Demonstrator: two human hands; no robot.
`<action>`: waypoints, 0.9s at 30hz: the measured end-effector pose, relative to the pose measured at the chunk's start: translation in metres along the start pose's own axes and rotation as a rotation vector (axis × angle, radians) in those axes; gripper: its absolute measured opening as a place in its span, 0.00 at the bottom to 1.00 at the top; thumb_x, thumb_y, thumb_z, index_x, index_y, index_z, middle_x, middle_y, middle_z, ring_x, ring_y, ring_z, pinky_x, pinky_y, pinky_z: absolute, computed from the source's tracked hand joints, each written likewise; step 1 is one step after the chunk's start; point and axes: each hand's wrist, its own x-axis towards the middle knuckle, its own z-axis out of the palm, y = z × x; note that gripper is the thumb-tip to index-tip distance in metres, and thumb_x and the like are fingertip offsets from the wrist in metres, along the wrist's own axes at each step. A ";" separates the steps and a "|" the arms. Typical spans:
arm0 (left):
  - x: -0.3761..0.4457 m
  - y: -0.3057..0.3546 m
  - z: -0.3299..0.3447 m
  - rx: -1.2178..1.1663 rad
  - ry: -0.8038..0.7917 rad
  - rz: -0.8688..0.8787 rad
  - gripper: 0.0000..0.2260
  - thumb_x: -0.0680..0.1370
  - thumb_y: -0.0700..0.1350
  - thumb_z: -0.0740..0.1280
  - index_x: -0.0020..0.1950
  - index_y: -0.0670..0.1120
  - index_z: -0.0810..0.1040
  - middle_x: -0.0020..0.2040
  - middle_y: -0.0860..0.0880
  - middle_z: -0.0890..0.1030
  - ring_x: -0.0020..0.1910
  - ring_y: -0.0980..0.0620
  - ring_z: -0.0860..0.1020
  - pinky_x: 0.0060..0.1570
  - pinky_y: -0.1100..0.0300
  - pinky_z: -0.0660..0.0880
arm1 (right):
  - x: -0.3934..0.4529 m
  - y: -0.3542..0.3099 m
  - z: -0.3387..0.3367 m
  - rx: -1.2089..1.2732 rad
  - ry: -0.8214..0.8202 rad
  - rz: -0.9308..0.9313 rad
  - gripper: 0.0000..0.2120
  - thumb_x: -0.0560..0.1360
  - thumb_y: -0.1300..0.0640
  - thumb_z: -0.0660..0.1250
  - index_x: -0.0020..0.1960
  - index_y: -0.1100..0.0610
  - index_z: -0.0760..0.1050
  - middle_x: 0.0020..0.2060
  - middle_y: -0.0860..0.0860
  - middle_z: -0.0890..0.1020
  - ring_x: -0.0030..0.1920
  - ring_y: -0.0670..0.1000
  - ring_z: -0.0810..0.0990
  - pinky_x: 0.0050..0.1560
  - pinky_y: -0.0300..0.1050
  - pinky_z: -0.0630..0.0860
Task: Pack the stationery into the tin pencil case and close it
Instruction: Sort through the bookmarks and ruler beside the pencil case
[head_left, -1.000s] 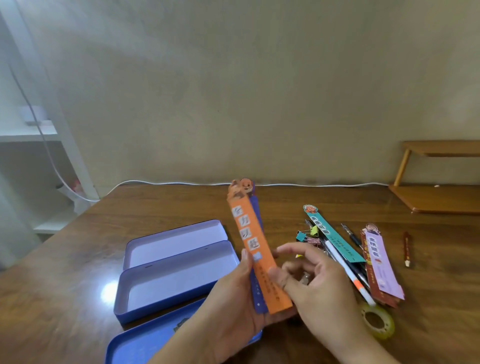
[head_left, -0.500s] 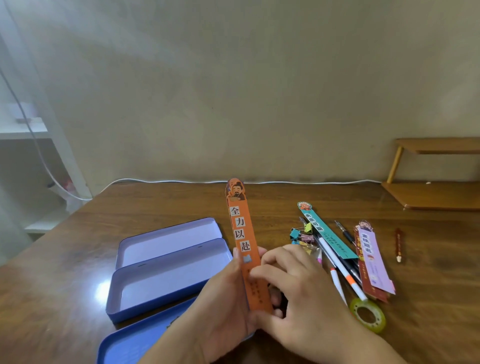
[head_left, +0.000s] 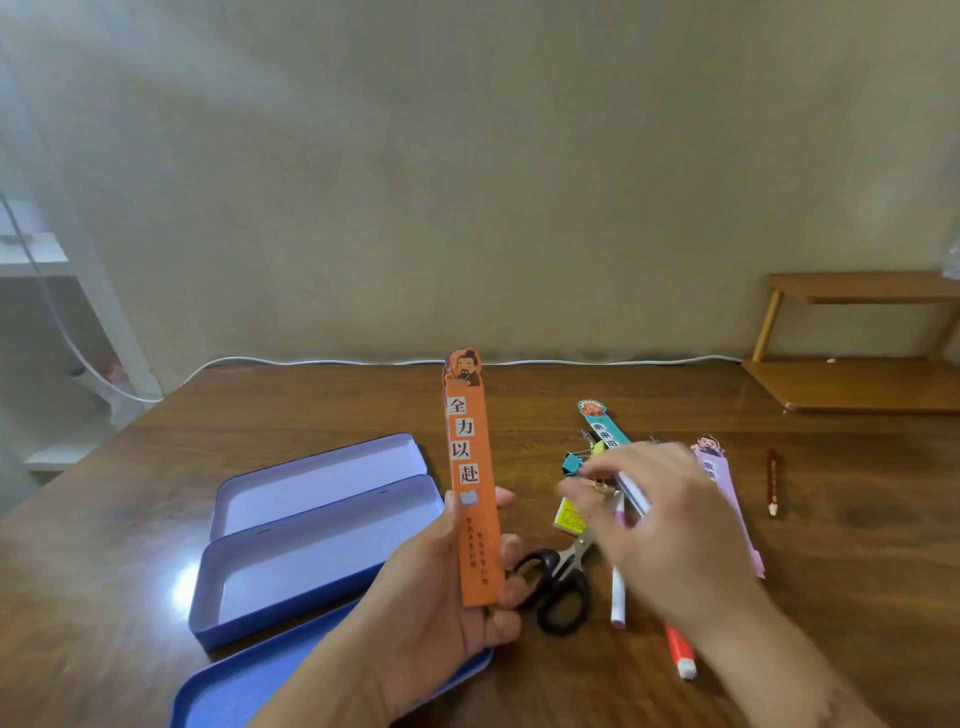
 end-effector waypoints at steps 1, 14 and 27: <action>-0.001 0.001 0.001 -0.007 -0.006 -0.006 0.19 0.79 0.59 0.60 0.57 0.47 0.81 0.39 0.42 0.75 0.31 0.47 0.71 0.29 0.59 0.69 | 0.007 0.012 -0.006 -0.117 0.037 0.131 0.12 0.72 0.39 0.68 0.45 0.47 0.80 0.41 0.43 0.81 0.47 0.47 0.74 0.36 0.40 0.71; -0.005 0.003 0.004 -0.052 -0.058 0.004 0.21 0.81 0.57 0.57 0.57 0.45 0.81 0.39 0.42 0.74 0.31 0.48 0.71 0.27 0.61 0.66 | 0.017 0.048 0.000 -0.466 -0.249 0.560 0.16 0.73 0.42 0.70 0.60 0.44 0.75 0.52 0.43 0.83 0.52 0.49 0.76 0.30 0.39 0.68; -0.006 0.002 0.011 -0.003 0.017 0.011 0.22 0.79 0.58 0.58 0.63 0.45 0.78 0.45 0.37 0.80 0.39 0.42 0.79 0.36 0.51 0.80 | 0.000 -0.028 -0.009 0.949 -0.171 0.619 0.11 0.74 0.63 0.71 0.45 0.46 0.79 0.40 0.51 0.86 0.26 0.50 0.80 0.22 0.42 0.74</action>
